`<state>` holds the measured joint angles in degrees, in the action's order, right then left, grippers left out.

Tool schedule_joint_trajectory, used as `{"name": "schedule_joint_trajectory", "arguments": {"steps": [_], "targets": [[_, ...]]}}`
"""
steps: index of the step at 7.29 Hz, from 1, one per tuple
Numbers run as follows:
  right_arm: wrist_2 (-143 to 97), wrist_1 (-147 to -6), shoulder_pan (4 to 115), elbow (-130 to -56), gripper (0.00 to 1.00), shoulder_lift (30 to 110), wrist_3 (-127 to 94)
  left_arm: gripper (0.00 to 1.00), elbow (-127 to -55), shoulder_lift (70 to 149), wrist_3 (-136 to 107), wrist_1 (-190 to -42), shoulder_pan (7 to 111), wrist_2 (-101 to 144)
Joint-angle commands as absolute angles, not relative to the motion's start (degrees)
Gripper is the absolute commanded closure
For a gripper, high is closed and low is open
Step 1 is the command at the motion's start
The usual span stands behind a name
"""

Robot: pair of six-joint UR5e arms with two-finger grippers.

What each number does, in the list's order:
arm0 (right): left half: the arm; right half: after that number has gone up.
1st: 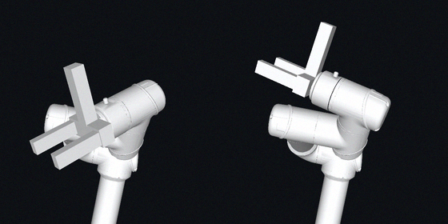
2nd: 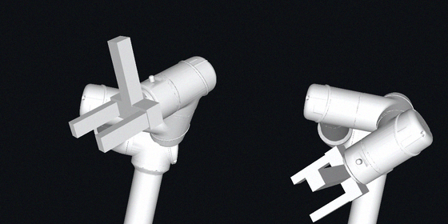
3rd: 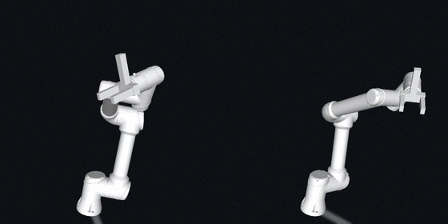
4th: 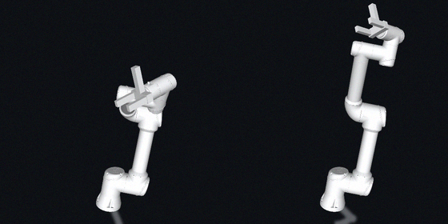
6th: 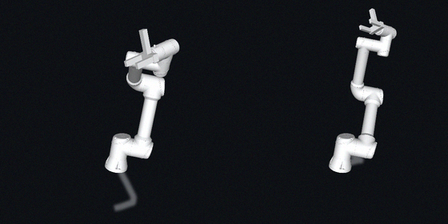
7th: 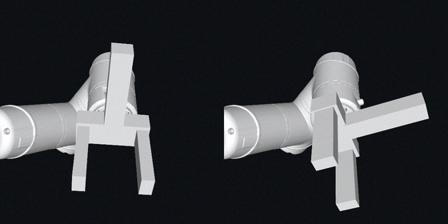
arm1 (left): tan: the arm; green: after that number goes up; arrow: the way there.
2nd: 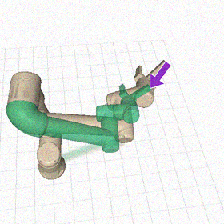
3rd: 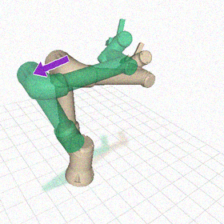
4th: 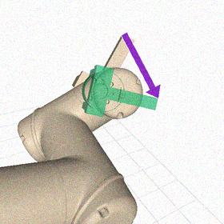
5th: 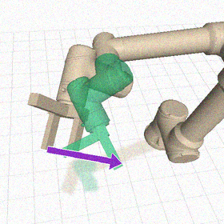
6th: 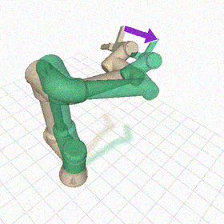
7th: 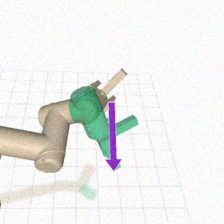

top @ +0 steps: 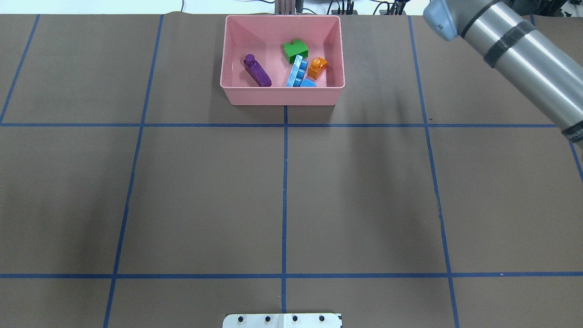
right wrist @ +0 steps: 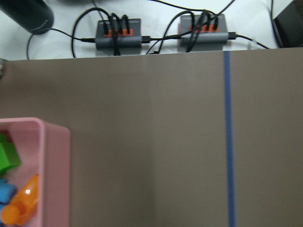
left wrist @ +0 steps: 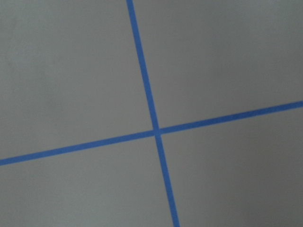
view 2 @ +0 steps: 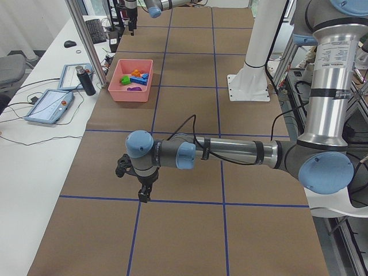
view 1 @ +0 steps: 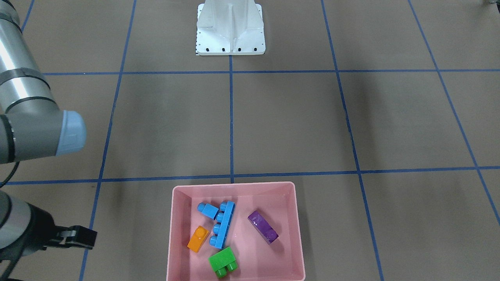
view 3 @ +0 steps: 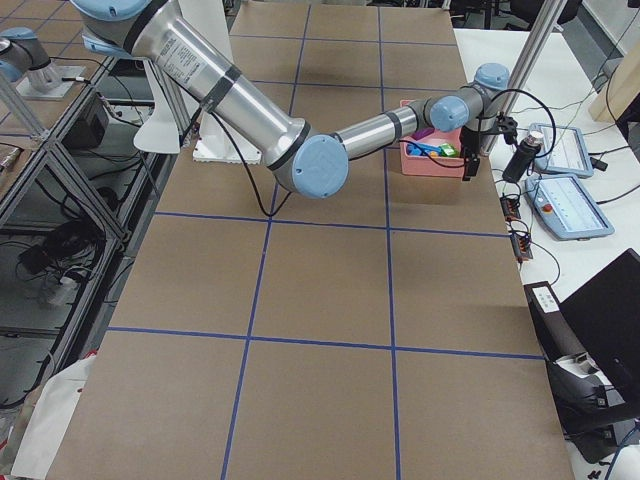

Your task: Put all blocks into box

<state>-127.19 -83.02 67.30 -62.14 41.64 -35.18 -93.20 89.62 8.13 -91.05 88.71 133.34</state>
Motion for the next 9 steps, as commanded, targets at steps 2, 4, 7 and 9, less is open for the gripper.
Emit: {"name": "schedule_joint_trajectory", "arguments": {"steps": [2,4,7,9], "targets": [[-127.9,-85.0,76.7,-74.8,0.00,63.1,-12.0,0.00,-100.2,82.3,8.4,-90.7,89.0,133.2],[-128.0,-85.0,83.3,-82.2,0.00,77.9,-5.6,0.00,-99.1,83.8,8.3,-90.2,89.0,133.3],[-127.9,-94.5,86.2,-97.8,0.00,92.1,-5.5,0.00,-99.8,84.8,8.6,-89.6,89.1,133.9],[-127.6,-94.4,86.2,-102.4,0.00,96.2,-5.6,0.00,-100.7,85.1,8.9,-89.7,89.0,133.9]]}}
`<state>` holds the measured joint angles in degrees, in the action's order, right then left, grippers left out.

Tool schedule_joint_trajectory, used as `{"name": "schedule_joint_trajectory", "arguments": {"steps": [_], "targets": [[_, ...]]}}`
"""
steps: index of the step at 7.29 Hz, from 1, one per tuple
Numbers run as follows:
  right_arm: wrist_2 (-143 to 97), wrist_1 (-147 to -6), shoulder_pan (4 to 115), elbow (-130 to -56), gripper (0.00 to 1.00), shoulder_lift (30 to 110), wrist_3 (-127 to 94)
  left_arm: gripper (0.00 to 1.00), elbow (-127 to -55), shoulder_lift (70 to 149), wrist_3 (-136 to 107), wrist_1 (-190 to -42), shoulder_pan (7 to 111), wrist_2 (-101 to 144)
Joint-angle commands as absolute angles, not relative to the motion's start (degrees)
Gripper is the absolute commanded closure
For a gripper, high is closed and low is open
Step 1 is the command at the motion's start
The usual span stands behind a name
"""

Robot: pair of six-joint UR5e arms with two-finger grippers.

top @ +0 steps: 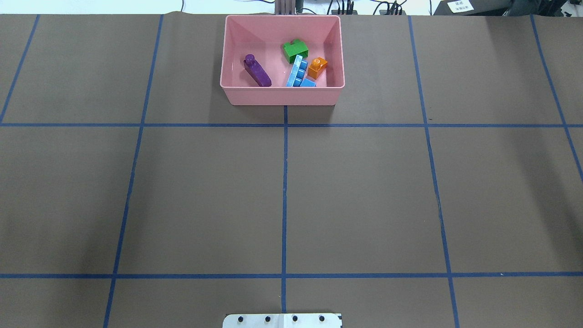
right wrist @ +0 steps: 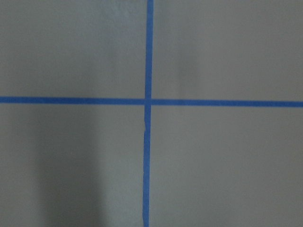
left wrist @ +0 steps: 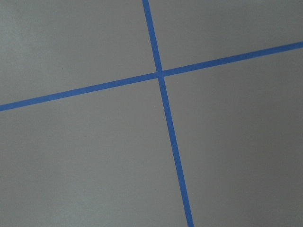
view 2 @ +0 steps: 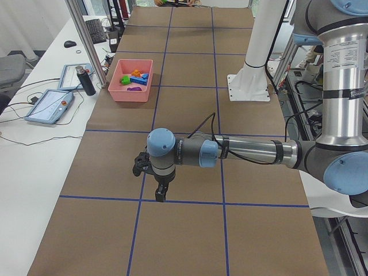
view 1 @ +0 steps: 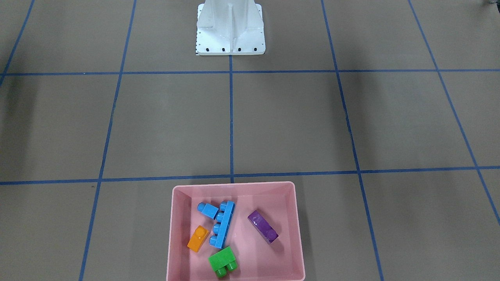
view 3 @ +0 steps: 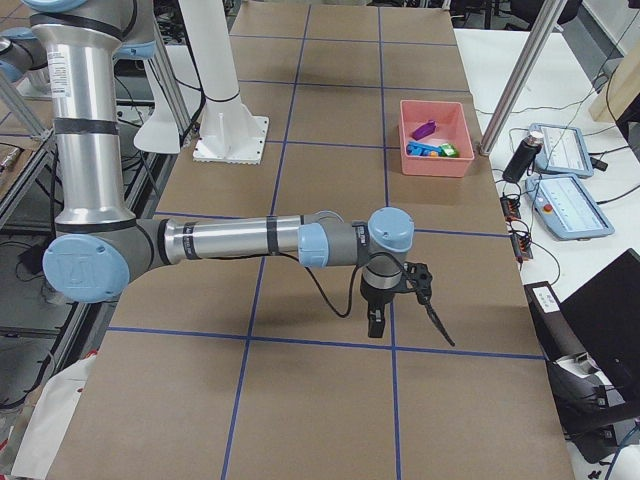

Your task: Put all blocks into box

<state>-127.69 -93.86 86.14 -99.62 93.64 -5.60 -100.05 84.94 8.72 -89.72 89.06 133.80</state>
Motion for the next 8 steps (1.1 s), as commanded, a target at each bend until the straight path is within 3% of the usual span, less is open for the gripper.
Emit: {"name": "schedule_joint_trajectory", "arguments": {"steps": [1,8], "targets": [[-127.5,-94.4,86.1,-102.5,0.00,96.1,-5.9,0.00,-100.6,85.0,9.0,-90.1,89.0,133.9],[-128.1,-92.2,86.0,-102.3,0.00,95.8,-6.7,0.00,-100.6,84.8,9.0,-90.4,89.2,133.9]]}}
